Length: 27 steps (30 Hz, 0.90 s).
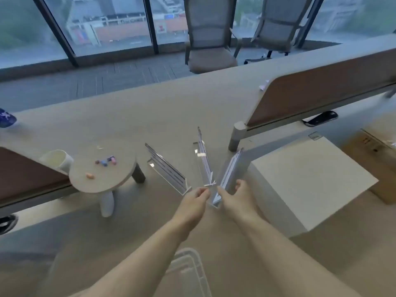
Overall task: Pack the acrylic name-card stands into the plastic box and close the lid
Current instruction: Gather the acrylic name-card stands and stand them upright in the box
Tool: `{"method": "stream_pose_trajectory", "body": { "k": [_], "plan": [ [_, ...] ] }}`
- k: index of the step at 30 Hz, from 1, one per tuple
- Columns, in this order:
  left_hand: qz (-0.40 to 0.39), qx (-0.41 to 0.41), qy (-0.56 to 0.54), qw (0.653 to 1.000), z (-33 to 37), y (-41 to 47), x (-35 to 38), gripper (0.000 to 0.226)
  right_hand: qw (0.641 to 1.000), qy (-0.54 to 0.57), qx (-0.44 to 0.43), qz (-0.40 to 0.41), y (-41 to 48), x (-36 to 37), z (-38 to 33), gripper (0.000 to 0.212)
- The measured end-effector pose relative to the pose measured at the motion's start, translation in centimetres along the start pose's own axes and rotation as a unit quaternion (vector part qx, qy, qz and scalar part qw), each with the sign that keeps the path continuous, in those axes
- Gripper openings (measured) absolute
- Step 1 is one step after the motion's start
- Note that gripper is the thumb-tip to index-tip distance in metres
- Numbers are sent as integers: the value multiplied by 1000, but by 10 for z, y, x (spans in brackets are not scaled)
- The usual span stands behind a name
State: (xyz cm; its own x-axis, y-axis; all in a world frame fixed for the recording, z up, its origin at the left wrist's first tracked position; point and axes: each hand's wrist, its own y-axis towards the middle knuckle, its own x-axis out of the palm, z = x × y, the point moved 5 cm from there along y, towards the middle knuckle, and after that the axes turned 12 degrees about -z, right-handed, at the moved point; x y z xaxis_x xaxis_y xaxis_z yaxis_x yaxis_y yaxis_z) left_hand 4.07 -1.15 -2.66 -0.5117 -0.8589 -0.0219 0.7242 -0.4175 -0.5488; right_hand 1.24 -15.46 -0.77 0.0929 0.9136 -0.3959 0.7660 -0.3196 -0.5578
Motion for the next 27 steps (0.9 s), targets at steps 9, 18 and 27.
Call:
{"method": "stream_pose_trajectory", "body": {
  "k": [9,18,27],
  "plan": [
    [-8,-7,2,1000,-38,72,18,37,997,56,-1,54,59,33,38,44],
    [-30,-12,77,996,-43,85,29,46,998,-37,-14,58,55,5,62,31],
    [-103,60,226,967,-12,109,44,80,992,-104,-61,34,-7,-43,115,35]
  ]
}}
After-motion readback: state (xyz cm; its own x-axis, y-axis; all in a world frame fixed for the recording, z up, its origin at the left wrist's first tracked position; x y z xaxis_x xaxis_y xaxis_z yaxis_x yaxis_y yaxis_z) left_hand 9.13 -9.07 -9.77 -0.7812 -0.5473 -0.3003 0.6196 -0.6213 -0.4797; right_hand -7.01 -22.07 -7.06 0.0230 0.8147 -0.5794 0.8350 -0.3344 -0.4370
